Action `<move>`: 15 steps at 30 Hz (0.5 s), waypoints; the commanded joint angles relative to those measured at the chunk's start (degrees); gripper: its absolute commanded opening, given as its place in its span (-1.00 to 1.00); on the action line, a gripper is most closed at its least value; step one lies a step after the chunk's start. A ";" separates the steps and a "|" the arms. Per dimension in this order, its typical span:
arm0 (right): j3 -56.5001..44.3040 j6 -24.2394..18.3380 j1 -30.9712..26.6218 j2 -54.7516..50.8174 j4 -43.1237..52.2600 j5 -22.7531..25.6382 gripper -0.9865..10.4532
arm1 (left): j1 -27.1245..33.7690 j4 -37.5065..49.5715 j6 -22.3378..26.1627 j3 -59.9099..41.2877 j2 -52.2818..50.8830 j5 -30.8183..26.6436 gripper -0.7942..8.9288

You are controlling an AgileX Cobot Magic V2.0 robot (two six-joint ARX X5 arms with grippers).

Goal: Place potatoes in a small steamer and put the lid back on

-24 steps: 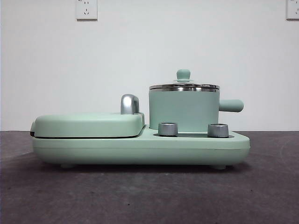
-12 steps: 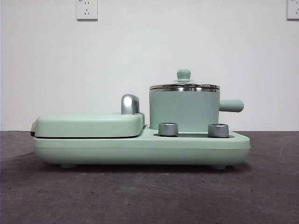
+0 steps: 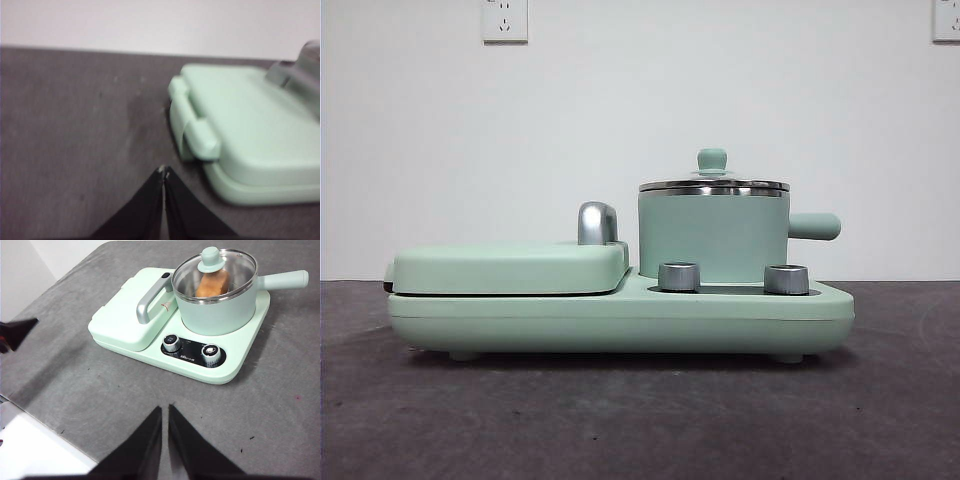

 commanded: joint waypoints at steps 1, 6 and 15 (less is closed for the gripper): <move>0.48 -0.66 0.28 0.02 0.57 0.00 -0.79 | 0.57 1.11 -0.70 -2.25 -1.51 -0.74 -0.83; 0.48 -0.66 0.28 0.00 0.59 0.00 -0.79 | 1.79 1.46 -0.66 -5.29 -4.02 -3.67 -0.82; 0.48 -0.66 0.28 0.00 0.57 0.00 -0.79 | 1.86 1.09 1.29 -5.22 -3.96 -3.87 -0.82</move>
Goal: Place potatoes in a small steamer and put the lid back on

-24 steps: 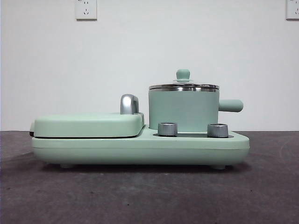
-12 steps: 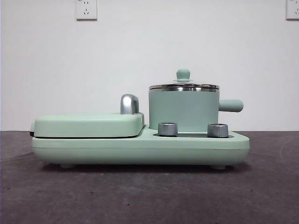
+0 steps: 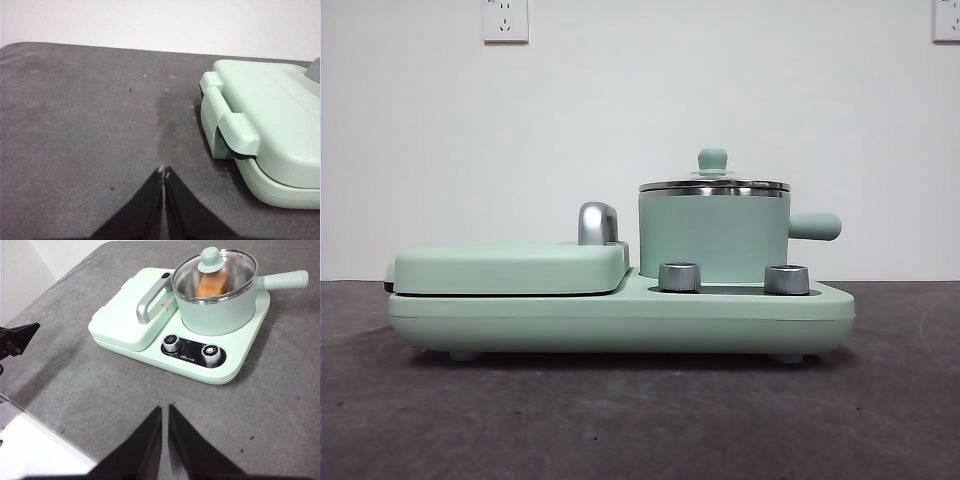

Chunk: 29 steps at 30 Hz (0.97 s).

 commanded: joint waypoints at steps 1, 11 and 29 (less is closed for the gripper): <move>0.48 -0.66 0.28 0.07 0.57 0.00 -0.79 | 0.07 -0.37 0.70 -1.11 -0.04 0.07 -0.82; 0.48 -0.66 0.28 0.07 0.57 0.00 -0.79 | 0.07 -0.37 0.70 -1.11 -0.04 0.07 -0.82; -43.76 -9.68 -25.44 -13.81 47.98 6.51 -0.80 | 0.07 -0.37 0.70 -1.11 -0.04 0.07 -0.82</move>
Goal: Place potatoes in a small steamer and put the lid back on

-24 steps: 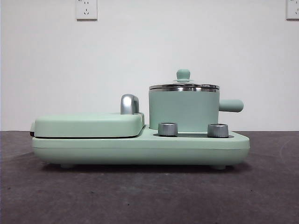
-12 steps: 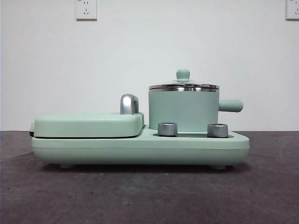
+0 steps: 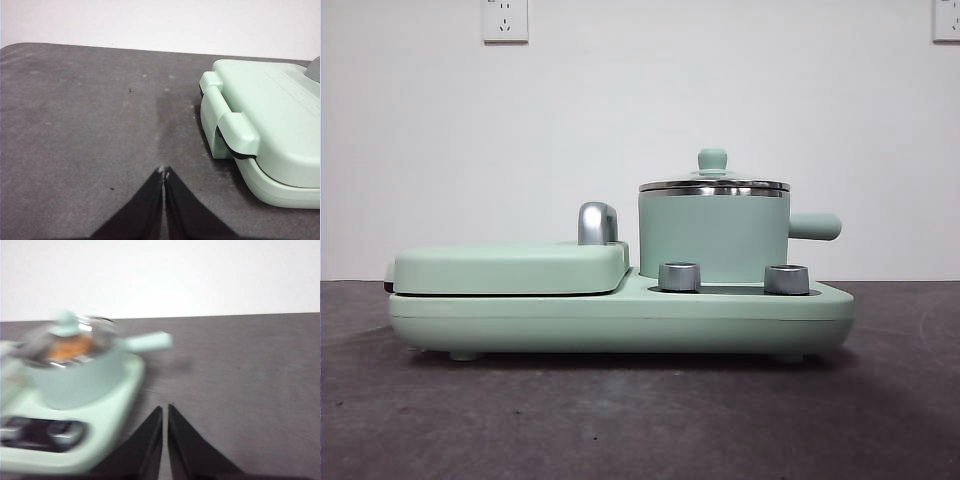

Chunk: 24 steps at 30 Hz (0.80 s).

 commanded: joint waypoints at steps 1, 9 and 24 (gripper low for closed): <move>-8.33 -2.73 -0.72 -2.54 6.16 3.69 -0.80 | 0.07 -0.37 0.55 -1.11 -0.04 0.07 -0.82; -16.92 -2.60 0.68 -7.28 7.52 6.29 -0.80 | 0.07 -0.37 0.55 -1.11 -0.04 0.07 -0.82; -17.68 -2.86 1.11 -7.30 8.02 6.71 -0.80 | 0.07 -0.39 0.55 -1.09 -0.04 0.07 -0.82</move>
